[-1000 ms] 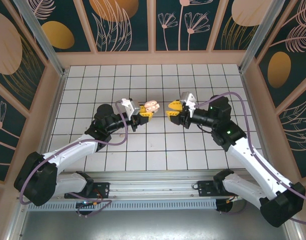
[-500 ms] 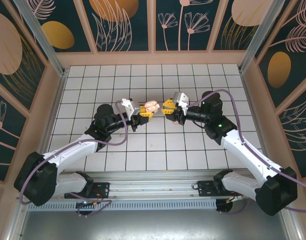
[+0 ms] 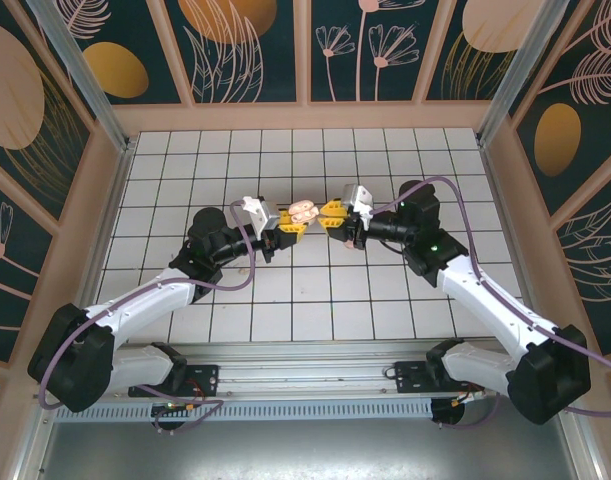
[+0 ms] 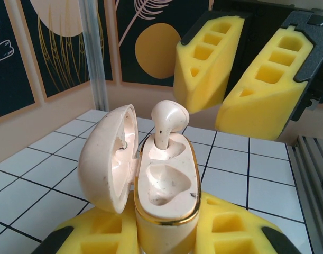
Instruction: Insert the wireless bluetooth earbuds into the charging case
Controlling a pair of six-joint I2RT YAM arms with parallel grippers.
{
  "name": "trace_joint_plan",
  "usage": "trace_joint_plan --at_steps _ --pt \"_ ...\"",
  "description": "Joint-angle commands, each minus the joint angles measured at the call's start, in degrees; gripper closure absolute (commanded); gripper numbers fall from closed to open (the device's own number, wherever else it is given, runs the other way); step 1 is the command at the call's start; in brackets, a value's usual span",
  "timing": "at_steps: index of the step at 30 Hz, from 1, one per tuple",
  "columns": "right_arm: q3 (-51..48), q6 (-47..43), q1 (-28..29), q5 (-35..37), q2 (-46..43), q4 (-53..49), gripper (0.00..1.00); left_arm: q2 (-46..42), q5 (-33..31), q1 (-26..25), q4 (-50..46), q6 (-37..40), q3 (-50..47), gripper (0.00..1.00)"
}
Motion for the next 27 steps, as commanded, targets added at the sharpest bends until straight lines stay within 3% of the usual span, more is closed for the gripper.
trace_joint_plan --at_steps 1,19,27 --pt "0.3 0.8 0.6 -1.7 0.6 3.2 0.77 -0.5 1.0 -0.2 1.1 1.4 2.0 0.85" --pt "2.3 -0.5 2.9 -2.4 2.6 0.9 0.83 -0.7 0.8 -0.3 1.2 1.4 1.9 0.85" --pt "-1.1 0.6 1.5 0.9 -3.4 2.0 0.79 -0.8 1.0 -0.2 1.2 1.7 1.9 0.85"
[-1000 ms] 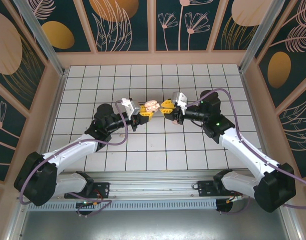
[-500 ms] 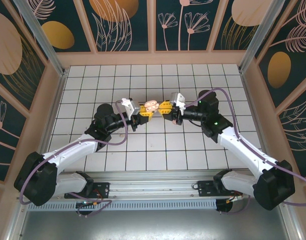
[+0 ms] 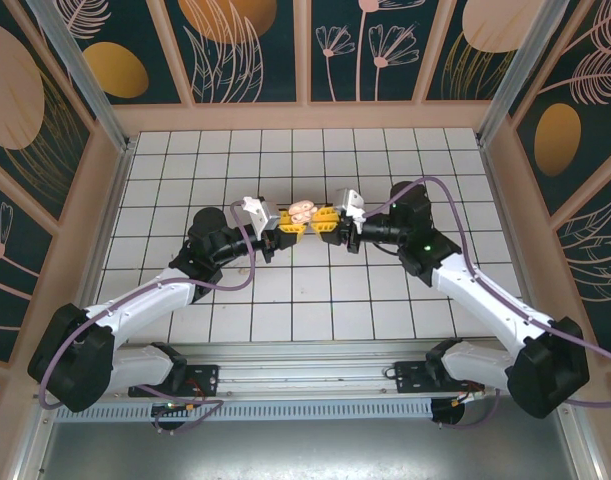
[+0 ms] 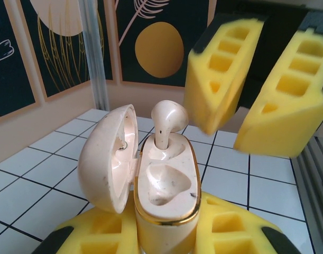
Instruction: Insert the wireless bluetooth earbuds into the charging case
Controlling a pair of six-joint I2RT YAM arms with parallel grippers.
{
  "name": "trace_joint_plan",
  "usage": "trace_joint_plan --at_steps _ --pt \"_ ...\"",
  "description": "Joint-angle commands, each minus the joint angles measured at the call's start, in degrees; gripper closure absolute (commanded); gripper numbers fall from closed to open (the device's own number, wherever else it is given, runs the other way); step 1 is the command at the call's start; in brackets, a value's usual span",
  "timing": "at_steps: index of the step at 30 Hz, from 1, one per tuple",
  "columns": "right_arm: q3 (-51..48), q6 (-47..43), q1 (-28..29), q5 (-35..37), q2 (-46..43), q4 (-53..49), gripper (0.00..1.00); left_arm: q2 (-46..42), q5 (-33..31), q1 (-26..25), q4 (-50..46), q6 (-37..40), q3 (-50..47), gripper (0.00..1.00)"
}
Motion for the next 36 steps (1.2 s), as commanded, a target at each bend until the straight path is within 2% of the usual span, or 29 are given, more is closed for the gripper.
trace_joint_plan --at_steps 1,3,7,14,36 --pt "-1.7 0.6 -0.6 1.8 -4.5 1.5 0.78 -0.8 1.1 -0.2 1.3 1.3 1.9 0.85" --pt "-2.2 0.4 -2.6 2.8 -5.8 1.1 0.75 -1.0 1.4 -0.2 1.5 1.3 1.9 0.85" --pt "-1.7 0.0 -2.8 3.9 -5.6 0.0 0.68 -1.2 1.9 -0.3 2.1 1.5 1.7 0.85" --pt "0.1 -0.2 -2.7 1.6 -1.9 1.0 0.65 -1.2 1.8 -0.2 2.1 1.5 1.8 0.85" --pt "1.1 0.1 -1.3 -1.2 0.3 1.9 0.78 -1.1 1.4 -0.3 1.3 1.6 2.3 0.85"
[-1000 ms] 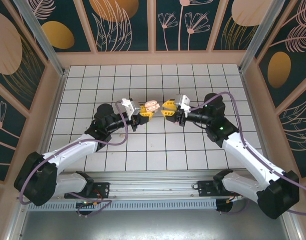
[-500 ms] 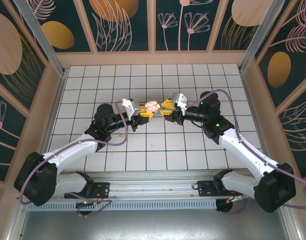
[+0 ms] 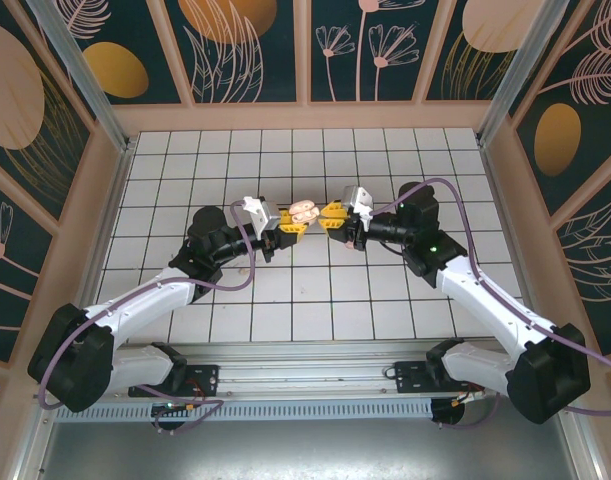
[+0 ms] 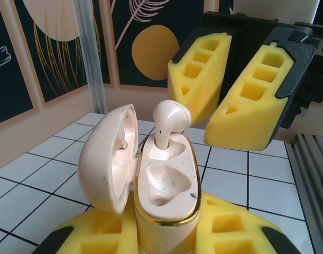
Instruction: Insert the wireless bluetooth earbuds into the charging case
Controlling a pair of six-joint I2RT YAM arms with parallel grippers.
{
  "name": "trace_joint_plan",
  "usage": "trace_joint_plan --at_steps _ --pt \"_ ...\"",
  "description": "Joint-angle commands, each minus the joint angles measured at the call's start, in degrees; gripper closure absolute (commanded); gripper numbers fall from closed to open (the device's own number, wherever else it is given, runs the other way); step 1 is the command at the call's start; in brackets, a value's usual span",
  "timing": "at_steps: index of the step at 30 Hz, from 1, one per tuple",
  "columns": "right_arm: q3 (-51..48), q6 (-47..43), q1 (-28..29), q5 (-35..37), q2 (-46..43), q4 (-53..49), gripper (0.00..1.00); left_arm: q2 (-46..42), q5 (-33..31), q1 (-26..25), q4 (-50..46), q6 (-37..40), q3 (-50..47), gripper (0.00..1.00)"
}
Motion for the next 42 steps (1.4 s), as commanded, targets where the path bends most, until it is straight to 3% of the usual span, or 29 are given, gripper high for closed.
trace_joint_plan --at_steps 1,26,33,42 --pt "2.3 0.0 1.1 -1.8 0.4 1.7 0.78 -1.1 0.5 -0.3 1.3 0.8 1.8 0.85" --pt "5.2 -1.4 3.8 -0.8 2.6 -0.5 0.8 -1.3 0.1 -0.2 0.7 1.2 1.6 0.85" --pt "7.5 -4.4 5.1 0.4 3.0 -6.9 0.78 -1.4 0.1 -0.3 0.2 1.7 1.7 0.86" --pt "6.7 -2.9 5.0 0.9 0.3 -6.4 0.75 -1.8 -0.3 -0.3 -0.3 1.8 1.4 0.85"
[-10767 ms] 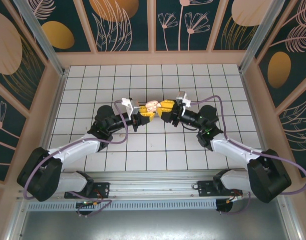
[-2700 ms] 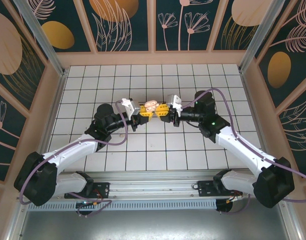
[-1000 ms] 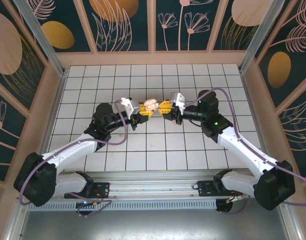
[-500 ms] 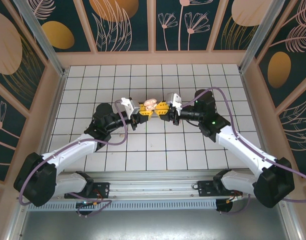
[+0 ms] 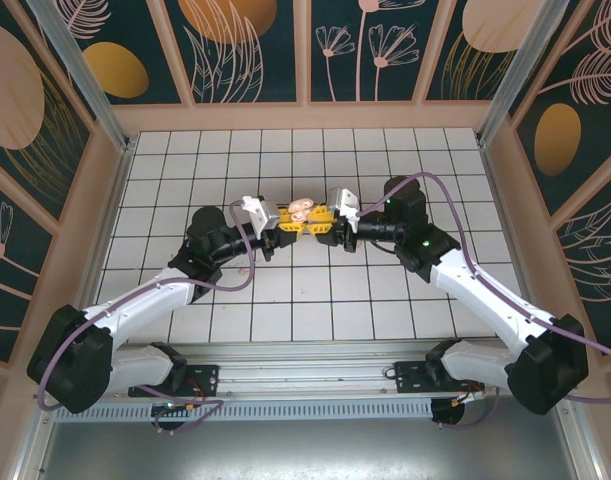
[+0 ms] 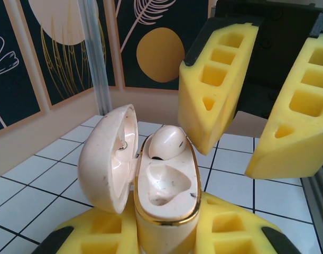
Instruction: Insert the wireless bluetooth earbuds into the charging case
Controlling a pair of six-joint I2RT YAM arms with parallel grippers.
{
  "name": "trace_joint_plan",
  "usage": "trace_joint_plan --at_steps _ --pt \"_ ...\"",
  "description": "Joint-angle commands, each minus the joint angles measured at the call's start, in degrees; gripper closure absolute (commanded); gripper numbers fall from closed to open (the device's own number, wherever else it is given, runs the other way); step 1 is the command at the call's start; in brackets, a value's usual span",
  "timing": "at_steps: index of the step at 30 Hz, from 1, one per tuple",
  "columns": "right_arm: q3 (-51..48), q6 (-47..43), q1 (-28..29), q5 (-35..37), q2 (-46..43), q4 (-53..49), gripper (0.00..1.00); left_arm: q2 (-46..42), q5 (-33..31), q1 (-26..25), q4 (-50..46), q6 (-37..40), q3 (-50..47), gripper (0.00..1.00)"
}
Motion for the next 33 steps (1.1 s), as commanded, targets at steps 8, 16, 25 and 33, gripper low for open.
trace_joint_plan --at_steps 8,16,25,33 --pt "-2.4 8.3 -0.1 3.2 -6.9 3.9 0.73 -2.5 -5.6 0.0 0.2 -1.4 -0.7 0.85" --pt "-3.0 16.8 5.8 10.1 -4.9 3.7 0.74 -2.5 -7.5 8.2 1.3 -12.0 -2.5 0.84" --pt "-2.7 6.4 14.3 16.1 3.0 0.4 0.71 -1.4 -9.0 17.9 -5.8 -19.8 -1.6 0.84" --pt "7.9 -11.1 16.8 16.3 18.0 -11.5 0.65 0.0 -12.3 23.2 -9.7 -27.4 -3.1 0.84"
